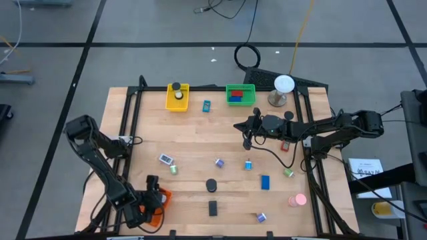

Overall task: Pick & Place Office items
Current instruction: Put the red digital clock into the green bin

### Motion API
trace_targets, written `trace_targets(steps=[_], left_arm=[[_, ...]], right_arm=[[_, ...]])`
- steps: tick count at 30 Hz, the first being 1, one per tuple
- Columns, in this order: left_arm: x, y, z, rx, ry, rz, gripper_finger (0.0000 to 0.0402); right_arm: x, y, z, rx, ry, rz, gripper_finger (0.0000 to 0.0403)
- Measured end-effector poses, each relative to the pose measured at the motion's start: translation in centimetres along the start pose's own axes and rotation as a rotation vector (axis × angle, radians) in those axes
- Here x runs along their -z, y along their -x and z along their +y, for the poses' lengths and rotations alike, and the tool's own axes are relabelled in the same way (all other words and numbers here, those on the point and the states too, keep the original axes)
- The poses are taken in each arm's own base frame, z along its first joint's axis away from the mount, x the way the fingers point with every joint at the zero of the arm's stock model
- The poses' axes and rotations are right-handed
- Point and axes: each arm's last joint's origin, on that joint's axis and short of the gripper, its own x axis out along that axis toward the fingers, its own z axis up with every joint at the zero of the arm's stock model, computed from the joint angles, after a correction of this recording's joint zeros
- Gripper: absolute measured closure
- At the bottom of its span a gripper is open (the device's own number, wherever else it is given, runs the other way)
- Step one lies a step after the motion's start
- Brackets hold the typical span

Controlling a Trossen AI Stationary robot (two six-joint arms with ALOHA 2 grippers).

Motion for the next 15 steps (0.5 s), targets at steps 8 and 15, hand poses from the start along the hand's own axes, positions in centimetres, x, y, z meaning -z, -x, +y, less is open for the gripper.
trace_targets(steps=[8,15], left_arm=[[0.03,0.3,0.27,-0.008,-0.013,0.008,0.019],[0.08,0.35,0.22,-0.004,-0.02,0.012,0.0213]], right_arm=[[0.0,0.0,0.01,0.0,-0.001,0.0,0.0403],[0.0,0.0,0.01,0.0,-0.007,0.0,0.0403]])
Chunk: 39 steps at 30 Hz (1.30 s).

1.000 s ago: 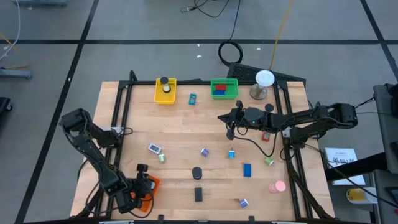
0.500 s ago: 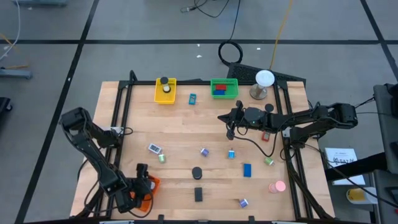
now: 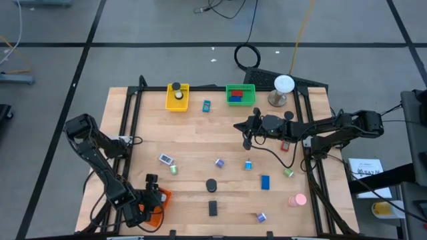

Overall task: Pick & Place Office items
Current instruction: Put the red digital clock into the green bin

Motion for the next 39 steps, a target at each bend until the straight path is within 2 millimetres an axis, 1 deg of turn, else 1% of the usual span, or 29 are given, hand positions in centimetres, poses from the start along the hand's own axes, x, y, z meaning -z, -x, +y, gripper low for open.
trace_targets(steps=[3,11,18,20,22,27,30,32,35,37,39], left_arm=[[-0.3,0.5,-0.2,-0.002,-0.018,0.01,0.0216],[-1.6,2.7,-0.9,-0.035,-0.056,0.012,0.0216],[-1.8,3.0,-0.8,-0.058,-0.065,0.02,0.0217],[-1.7,3.0,-0.5,-0.107,-0.078,0.001,0.0225],[-1.6,3.1,-0.2,-0.18,-0.093,-0.065,0.024],[-1.3,3.5,1.5,-0.317,-0.097,-0.248,0.0301],[-1.2,3.5,2.9,-0.332,-0.067,-0.368,0.0339],[-1.0,3.0,4.0,-0.284,-0.041,-0.419,0.0364],[-0.6,1.9,5.8,-0.145,-0.023,-0.495,0.0394],[-0.2,1.0,7.2,-0.063,-0.017,-0.577,0.0395],[0.0,0.3,8.8,-0.008,0.002,-0.672,0.0388]], right_arm=[[0.0,0.0,0.0,0.0,0.001,0.0,0.0403],[0.0,0.0,0.0,0.0,0.0,0.0,0.0403],[0.1,0.0,0.0,0.001,0.001,0.009,0.0403],[0.1,0.0,0.0,0.0,0.001,0.007,0.0403],[0.1,0.0,0.0,0.001,0.001,0.008,0.0403],[0.1,0.0,0.0,0.0,0.001,0.007,0.0403],[0.1,0.0,0.0,0.0,0.001,0.007,0.0403],[0.1,0.0,0.0,0.0,0.001,0.007,0.0403],[0.1,0.0,0.0,0.0,0.001,0.007,0.0403],[0.1,0.0,0.0,0.0,0.001,0.007,0.0403],[0.1,0.0,0.0,0.0,0.001,0.006,0.0403]])
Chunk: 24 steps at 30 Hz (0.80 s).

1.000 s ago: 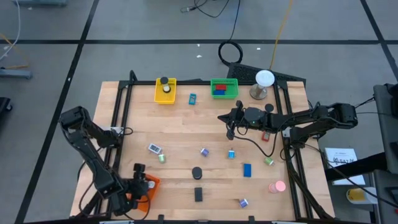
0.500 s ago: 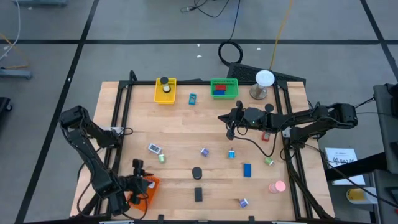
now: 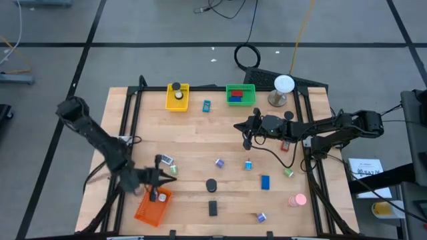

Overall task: Pick & Place Office items
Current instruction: Put the red digital clock into the green bin

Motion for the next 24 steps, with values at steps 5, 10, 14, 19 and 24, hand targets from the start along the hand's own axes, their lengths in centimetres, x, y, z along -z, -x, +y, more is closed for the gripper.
trace_targets(steps=[5,10,14,19,24], left_arm=[[0.9,-1.1,4.5,-0.086,0.152,-0.17,0.0382],[1.1,-2.1,7.9,-0.125,0.127,-0.165,0.0396],[1.1,-2.8,9.7,-0.139,0.104,-0.191,0.0396],[1.4,-3.2,11.1,-0.23,0.123,-0.188,0.0379],[1.7,-3.3,11.8,-0.267,0.141,-0.169,0.0376]], right_arm=[[0.0,0.0,0.0,0.0,-0.001,-0.004,0.0403],[-0.4,0.0,0.1,-0.005,-0.019,-0.041,0.0403],[-0.5,0.1,0.3,-0.026,-0.099,-0.056,0.0403],[-0.9,0.7,1.5,-0.091,-0.09,0.001,0.0402],[-2.2,2.0,3.8,0.084,-0.026,0.205,0.0402]])
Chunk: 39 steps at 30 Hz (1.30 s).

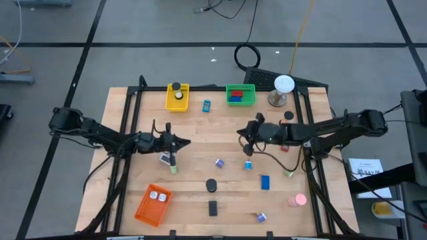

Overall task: Pick & Place Office items
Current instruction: Put the red digital clock into the green bin

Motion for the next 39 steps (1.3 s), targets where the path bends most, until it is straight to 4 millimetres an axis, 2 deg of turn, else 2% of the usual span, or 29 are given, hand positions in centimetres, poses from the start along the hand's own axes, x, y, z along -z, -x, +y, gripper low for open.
trace_targets(steps=[5,9,12,16,24,31,35,39], left_arm=[[0.0,0.0,0.1,-0.004,-0.001,0.0,0.0376],[0.0,0.0,0.1,-0.004,-0.001,-0.001,0.0376],[0.0,0.0,0.1,-0.004,-0.001,-0.001,0.0376],[0.0,0.0,0.1,-0.004,0.0,-0.002,0.0376],[0.0,0.0,0.1,-0.004,-0.001,-0.003,0.0376],[0.0,0.0,0.1,-0.004,0.0,-0.003,0.0376],[0.0,0.0,0.1,-0.004,-0.001,-0.002,0.0376],[0.0,0.0,0.1,-0.004,-0.001,-0.002,0.0376]], right_arm=[[-0.5,2.2,2.7,0.091,-0.037,0.122,0.0402],[1.3,3.7,4.3,0.17,-0.092,0.188,0.0403],[2.7,4.6,4.5,0.244,-0.165,0.256,0.0403],[4.1,5.6,3.4,0.385,-0.241,0.354,0.0398],[5.9,6.9,-0.6,0.714,-0.288,0.629,0.0368],[9.2,6.1,-2.8,0.796,-0.347,0.791,0.0399],[11.0,5.7,-3.9,0.835,-0.369,0.827,0.0396],[11.9,5.4,-4.9,0.868,-0.376,0.835,0.0401]])
